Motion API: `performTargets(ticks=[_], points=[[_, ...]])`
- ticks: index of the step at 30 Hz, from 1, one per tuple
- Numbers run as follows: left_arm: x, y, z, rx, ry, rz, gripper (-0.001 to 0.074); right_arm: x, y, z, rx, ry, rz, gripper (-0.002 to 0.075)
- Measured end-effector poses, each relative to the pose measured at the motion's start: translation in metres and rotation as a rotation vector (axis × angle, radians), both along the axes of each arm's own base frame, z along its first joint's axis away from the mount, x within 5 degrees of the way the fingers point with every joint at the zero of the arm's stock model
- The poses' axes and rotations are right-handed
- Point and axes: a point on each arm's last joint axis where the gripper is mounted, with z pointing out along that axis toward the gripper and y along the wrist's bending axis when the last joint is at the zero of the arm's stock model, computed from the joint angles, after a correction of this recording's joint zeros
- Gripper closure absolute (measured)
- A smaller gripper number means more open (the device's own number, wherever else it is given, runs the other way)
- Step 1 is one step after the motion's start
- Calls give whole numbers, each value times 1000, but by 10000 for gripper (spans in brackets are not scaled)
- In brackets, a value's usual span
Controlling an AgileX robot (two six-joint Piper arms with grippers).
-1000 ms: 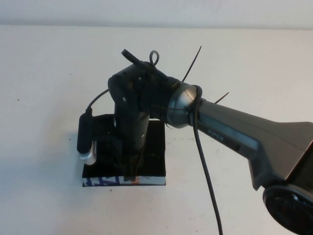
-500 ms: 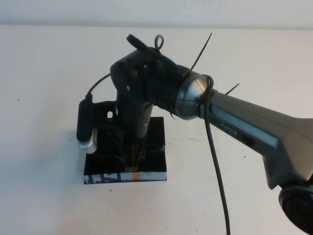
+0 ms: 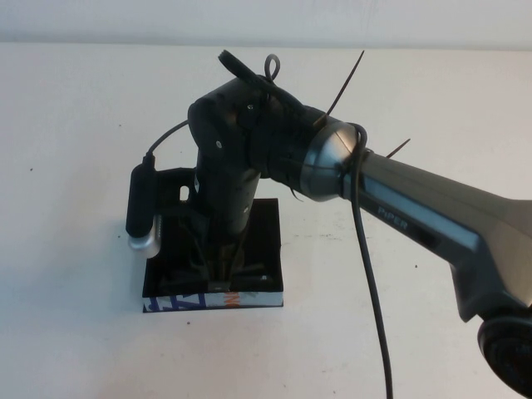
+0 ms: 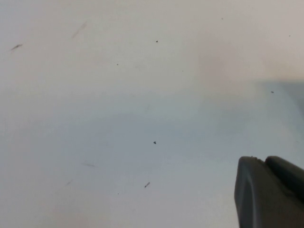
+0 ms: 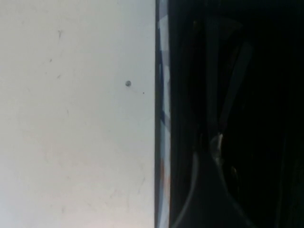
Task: Return glasses to glasses case
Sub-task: Place the glasses in the glasses case
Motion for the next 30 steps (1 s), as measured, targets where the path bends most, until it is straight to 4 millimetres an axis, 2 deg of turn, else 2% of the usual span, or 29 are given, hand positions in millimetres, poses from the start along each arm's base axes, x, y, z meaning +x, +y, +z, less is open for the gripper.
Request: performTargets(ticks=[10,13,16,18,20,24,30], points=[[0,0,0,0,0,0,739,1,-1,0,-9,-10,-1,383],[0,0,0,0,0,0,739,1,-1,0,13,21,-56,449],[0,0,0,0,0,0,739,6,-6,2,61,87,-180,574],[0,0,0,0,0,0,739,14,-14,6,91,129,-296,662],[0,0,0,0,0,0,739,20,-22,11,113,146,-399,702],[0,0,0,0,0,0,739,30,-37,23,136,141,-546,730],[0,0,0,0,0,0,739,34,-53,44,158,97,-601,736]])
